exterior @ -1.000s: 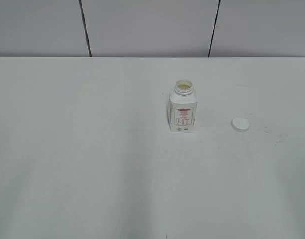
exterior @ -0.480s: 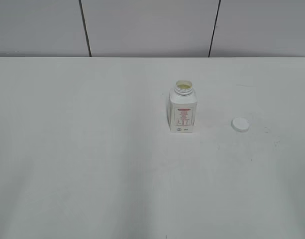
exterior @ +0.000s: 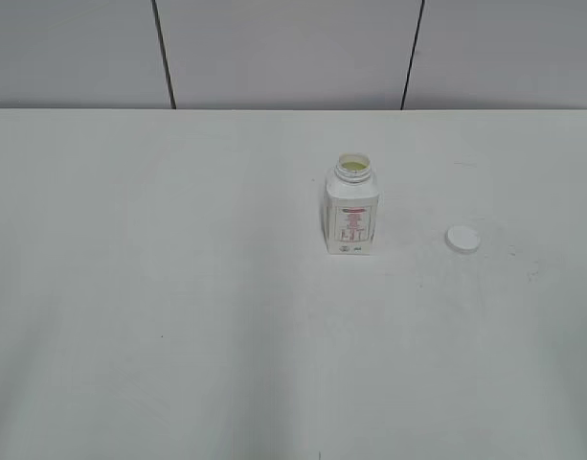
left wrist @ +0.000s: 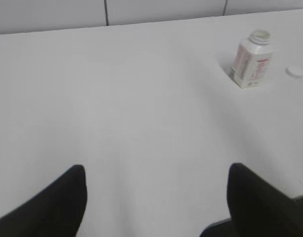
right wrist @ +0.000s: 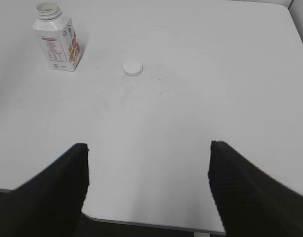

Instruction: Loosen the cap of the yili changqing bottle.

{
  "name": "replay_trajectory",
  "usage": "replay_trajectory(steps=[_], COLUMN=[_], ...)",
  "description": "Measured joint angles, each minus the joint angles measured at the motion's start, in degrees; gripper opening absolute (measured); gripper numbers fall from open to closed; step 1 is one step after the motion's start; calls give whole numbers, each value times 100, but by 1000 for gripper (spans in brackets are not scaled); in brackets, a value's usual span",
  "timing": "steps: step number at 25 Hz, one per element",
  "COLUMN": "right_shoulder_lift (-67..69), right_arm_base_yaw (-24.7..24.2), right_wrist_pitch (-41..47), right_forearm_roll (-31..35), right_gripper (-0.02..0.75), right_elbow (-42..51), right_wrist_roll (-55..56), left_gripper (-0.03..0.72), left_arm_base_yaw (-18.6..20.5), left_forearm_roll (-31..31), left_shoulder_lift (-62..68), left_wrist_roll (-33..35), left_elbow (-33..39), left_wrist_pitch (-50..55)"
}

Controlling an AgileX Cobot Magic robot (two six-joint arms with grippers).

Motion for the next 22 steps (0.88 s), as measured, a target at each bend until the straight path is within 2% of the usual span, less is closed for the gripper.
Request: replay_trajectory(steps=[5, 9, 22], right_shoulder_lift=[0, 0, 0], right_arm_base_yaw=[-93, -93, -93], right_wrist_pitch=[0, 0, 0], right_forearm_roll=[0, 0, 0], right_gripper=[592, 592, 592], right_elbow=[0, 0, 0], right_wrist_roll=[6, 6, 10], left_gripper=[535, 533, 533], left_arm_base_yaw=[759, 1090, 1135], left_forearm_roll=[0, 0, 0], left_shoulder_lift=[0, 0, 0], left_wrist_roll=[0, 0, 0], left_elbow=[0, 0, 0], left_wrist_pitch=[0, 0, 0])
